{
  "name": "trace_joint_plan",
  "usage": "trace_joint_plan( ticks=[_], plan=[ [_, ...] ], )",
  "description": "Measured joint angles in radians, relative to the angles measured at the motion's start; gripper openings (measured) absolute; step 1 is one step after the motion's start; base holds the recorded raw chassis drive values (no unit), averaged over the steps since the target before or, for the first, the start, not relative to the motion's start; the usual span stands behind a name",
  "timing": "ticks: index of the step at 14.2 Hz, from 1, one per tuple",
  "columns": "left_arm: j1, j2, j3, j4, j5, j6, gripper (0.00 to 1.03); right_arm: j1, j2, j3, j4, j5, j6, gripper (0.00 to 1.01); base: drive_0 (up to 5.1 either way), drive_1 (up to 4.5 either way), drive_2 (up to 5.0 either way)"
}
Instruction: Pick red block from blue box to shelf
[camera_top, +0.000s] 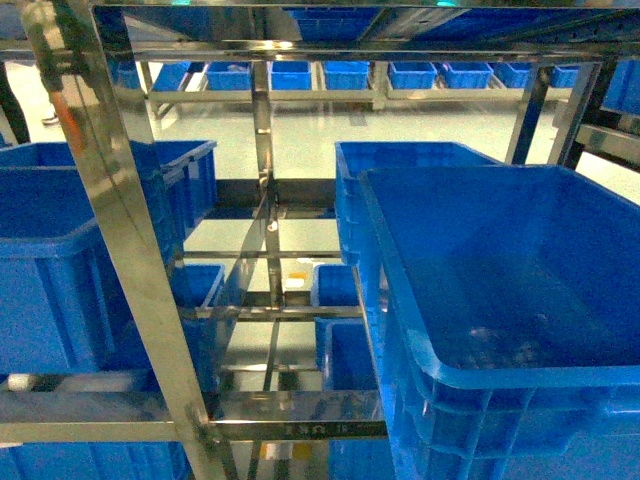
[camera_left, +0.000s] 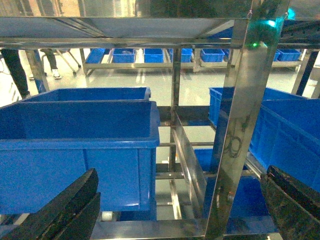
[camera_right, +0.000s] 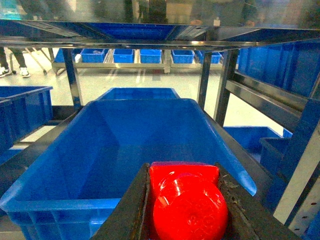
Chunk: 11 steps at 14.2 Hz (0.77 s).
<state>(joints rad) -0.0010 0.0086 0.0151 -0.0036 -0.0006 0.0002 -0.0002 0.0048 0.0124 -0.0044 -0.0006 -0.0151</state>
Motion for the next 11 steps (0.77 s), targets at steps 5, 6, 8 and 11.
trace_joint_plan(
  ticks=[5, 6, 8, 11],
  plan=[
    [0.000, 0.000, 0.000, 0.000, 0.000, 0.000, 0.98, 0.000, 0.000, 0.000, 0.000, 0.000, 0.000, 0.28, 0.0, 0.00, 0.0],
    [0.000, 0.000, 0.000, 0.000, 0.000, 0.000, 0.98, 0.000, 0.000, 0.000, 0.000, 0.000, 0.000, 0.28, 0.0, 0.00, 0.0],
    [0.000, 0.000, 0.000, 0.000, 0.000, 0.000, 0.98, 0.000, 0.000, 0.000, 0.000, 0.000, 0.000, 0.28, 0.0, 0.00, 0.0],
    [0.000, 0.000, 0.000, 0.000, 0.000, 0.000, 0.98, 0.000, 0.000, 0.000, 0.000, 0.000, 0.000, 0.28, 0.0, 0.00, 0.0]
  ],
)
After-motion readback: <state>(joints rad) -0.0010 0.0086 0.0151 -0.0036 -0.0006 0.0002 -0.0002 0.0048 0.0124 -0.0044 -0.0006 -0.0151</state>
